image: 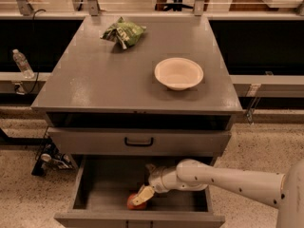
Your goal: Place apple into middle drawer
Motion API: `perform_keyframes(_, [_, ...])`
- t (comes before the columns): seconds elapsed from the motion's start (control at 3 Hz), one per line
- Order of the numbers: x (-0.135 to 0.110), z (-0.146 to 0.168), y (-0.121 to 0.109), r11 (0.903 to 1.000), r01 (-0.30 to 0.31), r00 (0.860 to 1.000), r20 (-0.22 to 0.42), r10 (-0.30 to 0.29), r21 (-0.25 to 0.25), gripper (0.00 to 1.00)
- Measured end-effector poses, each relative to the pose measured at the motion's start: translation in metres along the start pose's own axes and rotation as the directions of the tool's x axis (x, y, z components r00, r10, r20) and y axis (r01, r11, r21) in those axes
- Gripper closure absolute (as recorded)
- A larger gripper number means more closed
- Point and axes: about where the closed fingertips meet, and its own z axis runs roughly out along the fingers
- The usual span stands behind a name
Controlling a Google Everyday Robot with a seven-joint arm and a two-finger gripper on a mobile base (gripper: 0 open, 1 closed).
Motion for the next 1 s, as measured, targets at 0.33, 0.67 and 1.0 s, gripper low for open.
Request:
perform_keyframes(0.33, [0.000, 0.000, 0.000, 1.0000, 0.000, 1.000, 0.000, 0.000, 0.000, 0.00])
perform_keyframes(0.67, [-0.002, -0.004, -0.002, 1.0000, -0.001, 1.000, 0.022, 0.001, 0.001, 0.00])
perform_keyframes(1.0, [-0.001, -0.020, -0.012, 0.9995, -0.015, 0.998, 0.062, 0.013, 0.026, 0.00])
